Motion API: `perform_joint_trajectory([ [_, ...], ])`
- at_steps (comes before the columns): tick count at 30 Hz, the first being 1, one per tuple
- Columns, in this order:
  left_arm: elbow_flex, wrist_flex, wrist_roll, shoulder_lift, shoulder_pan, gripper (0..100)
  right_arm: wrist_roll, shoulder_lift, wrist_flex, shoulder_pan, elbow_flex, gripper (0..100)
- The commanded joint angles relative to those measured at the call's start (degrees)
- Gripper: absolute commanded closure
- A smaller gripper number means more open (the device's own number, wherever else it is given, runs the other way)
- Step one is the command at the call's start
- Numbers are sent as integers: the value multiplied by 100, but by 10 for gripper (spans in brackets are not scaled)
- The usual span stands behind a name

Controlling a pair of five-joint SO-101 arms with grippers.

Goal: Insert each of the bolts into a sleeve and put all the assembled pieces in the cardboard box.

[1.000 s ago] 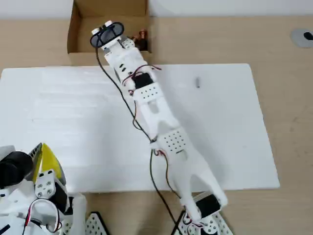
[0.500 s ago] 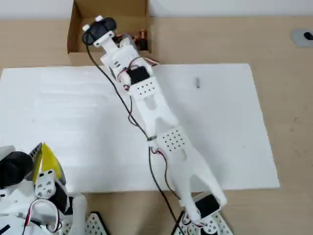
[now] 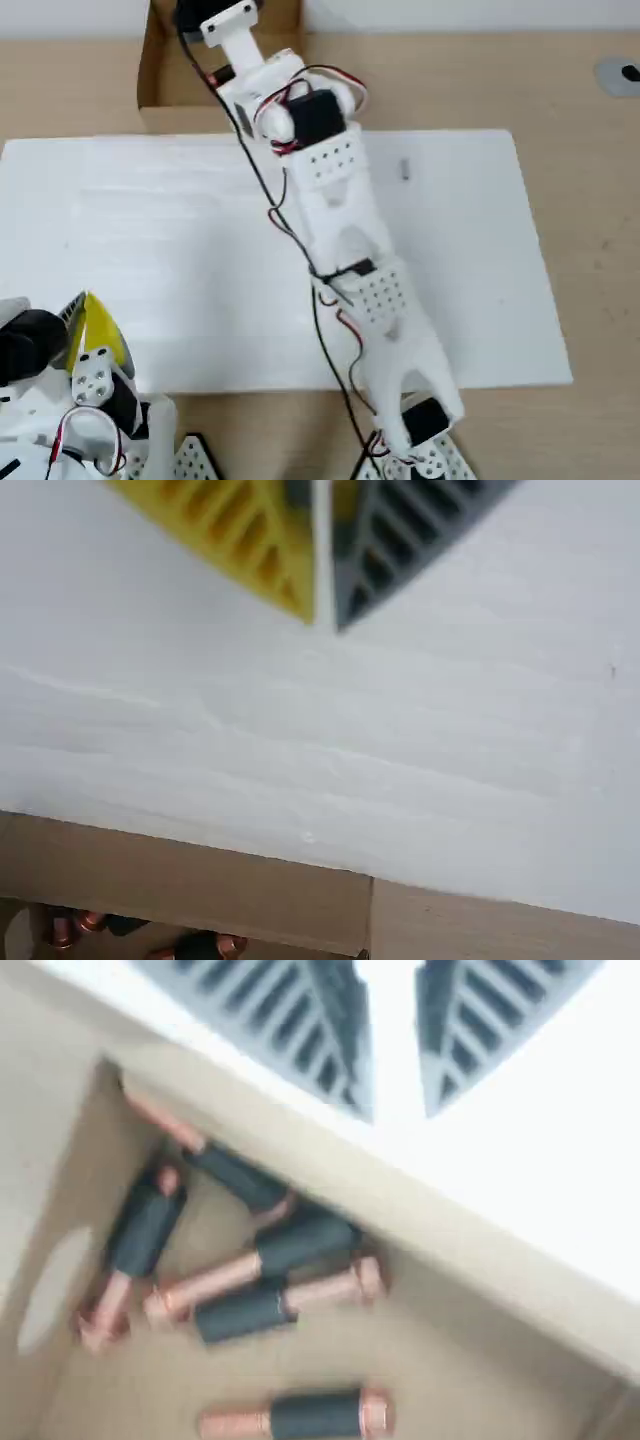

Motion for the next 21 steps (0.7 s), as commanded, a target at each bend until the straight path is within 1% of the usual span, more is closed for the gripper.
perform_joint_trajectory([
  [1,18,9,-35,-4,-79,994,-70,-778,738,-22,-101,973],
  [3,-9,18,-35,-13,-79,994,-70,-989,1099,-22,-92,973],
  [7,-185,53,-26,-251,-44,994,-79,-1358,1099,40,-84,973],
  [11,79,62,-26,-804,-79,994,-88,-1727,1108,22,-84,973],
  [15,88,53,-35,-840,-88,994,-484,-2141,1125,48,-48,973],
  [18,88,53,-35,-840,-88,993,-615,-2571,1125,31,321,973],
  [21,88,62,-35,-848,-79,991,-703,-3204,1125,31,1200,973],
])
